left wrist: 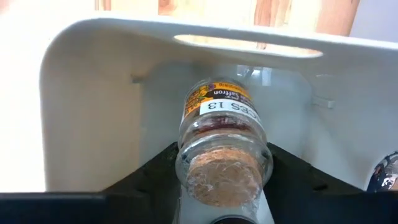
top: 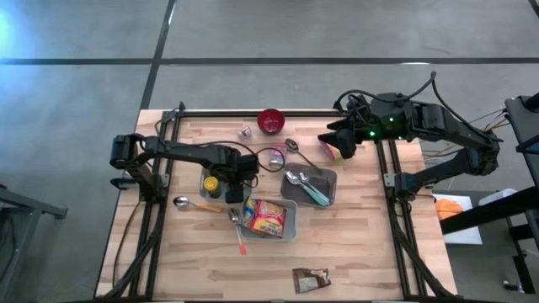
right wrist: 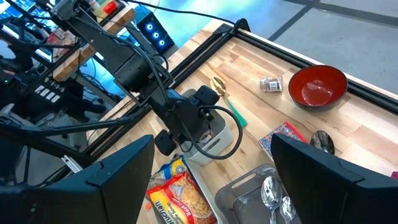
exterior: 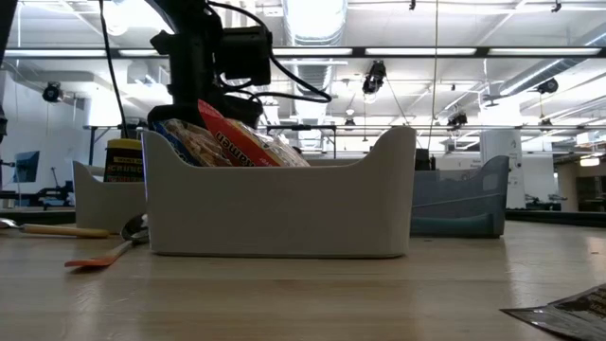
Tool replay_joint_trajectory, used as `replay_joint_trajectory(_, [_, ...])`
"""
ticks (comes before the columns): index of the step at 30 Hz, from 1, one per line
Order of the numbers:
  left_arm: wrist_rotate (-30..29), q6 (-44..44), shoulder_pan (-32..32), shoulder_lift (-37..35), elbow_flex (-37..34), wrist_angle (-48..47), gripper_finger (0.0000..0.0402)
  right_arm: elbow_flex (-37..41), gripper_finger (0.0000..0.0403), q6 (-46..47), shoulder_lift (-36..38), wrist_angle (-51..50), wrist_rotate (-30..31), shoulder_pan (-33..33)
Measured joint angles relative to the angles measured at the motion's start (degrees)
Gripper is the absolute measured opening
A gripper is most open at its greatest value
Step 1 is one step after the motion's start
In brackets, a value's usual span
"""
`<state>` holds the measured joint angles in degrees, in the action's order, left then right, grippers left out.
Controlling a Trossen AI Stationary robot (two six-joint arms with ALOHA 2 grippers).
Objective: Pick & Place Food Item
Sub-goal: Put the bottom brown seasoning bottle into the top gray bin, then put the brown seasoning bottle into the top gray bin
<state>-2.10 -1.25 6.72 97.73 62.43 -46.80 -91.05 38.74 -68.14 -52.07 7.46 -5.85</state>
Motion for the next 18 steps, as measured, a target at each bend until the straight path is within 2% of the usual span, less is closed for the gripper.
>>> replay_joint_trajectory(4, [-0.01, 1.49, 0.00, 0.00, 0.00, 0.85, 0.0268, 0.00, 0.0317, 0.02, 0.00, 0.00, -0.02, 0.00])
replay_joint_trajectory(7, [-0.01, 1.53, 0.00, 0.00, 0.00, 0.89, 0.0293, 0.00, 0.0317, 0.02, 0.00, 0.00, -0.03, 0.00])
replay_joint_trajectory(18, [-0.01, 1.63, 0.00, 0.00, 0.00, 0.68, 0.0304, 0.00, 0.0317, -0.13, 0.00, -0.02, -0.07, 0.00])
